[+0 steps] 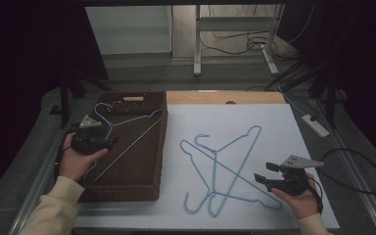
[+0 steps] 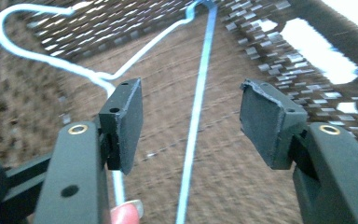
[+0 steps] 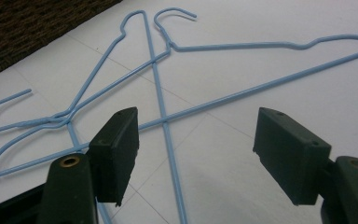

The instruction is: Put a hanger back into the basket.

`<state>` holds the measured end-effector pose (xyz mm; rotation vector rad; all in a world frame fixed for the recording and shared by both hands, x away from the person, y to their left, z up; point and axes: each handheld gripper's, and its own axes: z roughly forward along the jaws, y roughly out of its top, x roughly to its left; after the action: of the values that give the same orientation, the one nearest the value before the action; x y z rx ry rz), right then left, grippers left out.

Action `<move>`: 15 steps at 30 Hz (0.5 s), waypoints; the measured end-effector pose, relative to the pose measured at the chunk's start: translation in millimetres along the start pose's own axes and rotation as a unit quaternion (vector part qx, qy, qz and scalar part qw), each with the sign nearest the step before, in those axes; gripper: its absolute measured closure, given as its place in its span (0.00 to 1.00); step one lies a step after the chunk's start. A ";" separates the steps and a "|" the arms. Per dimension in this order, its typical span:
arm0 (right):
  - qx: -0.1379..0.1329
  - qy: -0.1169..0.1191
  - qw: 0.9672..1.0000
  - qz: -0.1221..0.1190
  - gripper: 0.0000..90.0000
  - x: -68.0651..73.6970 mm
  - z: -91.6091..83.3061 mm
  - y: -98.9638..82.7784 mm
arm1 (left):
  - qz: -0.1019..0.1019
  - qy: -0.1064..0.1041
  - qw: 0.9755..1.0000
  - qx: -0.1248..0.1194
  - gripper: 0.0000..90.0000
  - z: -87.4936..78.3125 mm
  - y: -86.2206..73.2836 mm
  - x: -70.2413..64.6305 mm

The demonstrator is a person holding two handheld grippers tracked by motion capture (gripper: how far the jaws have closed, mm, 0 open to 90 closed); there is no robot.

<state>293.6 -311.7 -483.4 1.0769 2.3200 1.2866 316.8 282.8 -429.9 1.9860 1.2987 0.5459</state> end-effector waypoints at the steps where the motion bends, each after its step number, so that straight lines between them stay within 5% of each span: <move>1: 0.000 0.000 1.000 0.001 0.35 -0.4 -0.2 0.0 | 0.001 -0.006 1.000 -0.007 0.44 -3.4 -0.9 -2.0; 8: -0.003 -0.001 1.000 0.000 0.35 -2.1 -1.7 0.5 | 0.004 -0.052 0.997 -0.054 0.43 -24.6 -8.4 -22.6; 15: -0.007 -0.004 1.000 0.001 0.35 -3.2 -4.2 0.9 | 0.027 -0.089 0.993 -0.068 0.41 -32.1 -12.7 -47.0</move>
<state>293.9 -316.2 -480.6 1.0781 2.3021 1.2957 268.2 253.6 -416.7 1.9144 1.0738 0.4576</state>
